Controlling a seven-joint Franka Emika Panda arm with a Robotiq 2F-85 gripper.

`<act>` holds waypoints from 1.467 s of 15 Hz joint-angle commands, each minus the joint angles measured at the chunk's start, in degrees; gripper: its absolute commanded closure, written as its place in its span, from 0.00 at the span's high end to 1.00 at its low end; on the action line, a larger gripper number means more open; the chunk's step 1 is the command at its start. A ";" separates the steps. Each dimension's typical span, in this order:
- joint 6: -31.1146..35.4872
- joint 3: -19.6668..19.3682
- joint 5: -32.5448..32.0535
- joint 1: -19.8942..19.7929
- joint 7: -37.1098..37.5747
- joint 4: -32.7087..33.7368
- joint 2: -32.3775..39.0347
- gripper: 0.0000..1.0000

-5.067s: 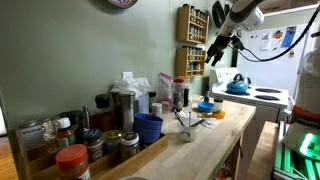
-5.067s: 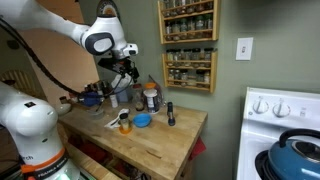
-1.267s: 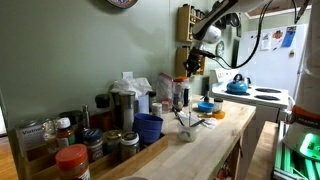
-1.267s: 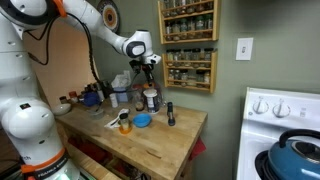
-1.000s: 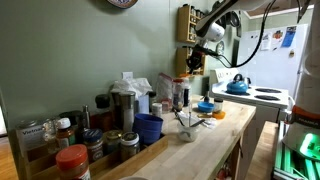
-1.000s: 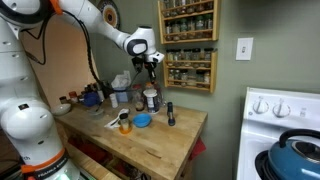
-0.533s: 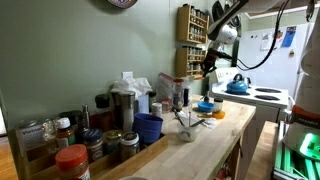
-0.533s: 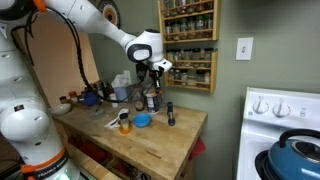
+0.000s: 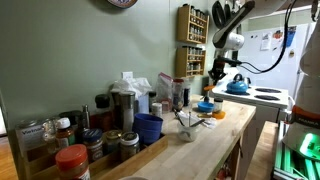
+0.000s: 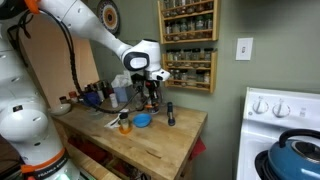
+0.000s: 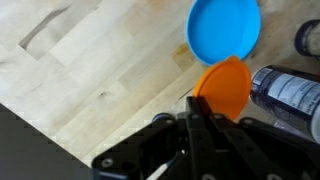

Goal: Remove the orange lid from the upside down positioned clear bowl bottom and place it on the counter top

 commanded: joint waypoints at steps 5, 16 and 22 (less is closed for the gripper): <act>-0.22 -0.12 -8.83 -1.36 4.07 -0.37 1.20 0.01; -2.77 -4.25 -11.72 -4.76 1.80 -2.74 7.53 0.01; -4.29 -5.11 -11.35 -4.81 4.71 -0.79 10.02 0.49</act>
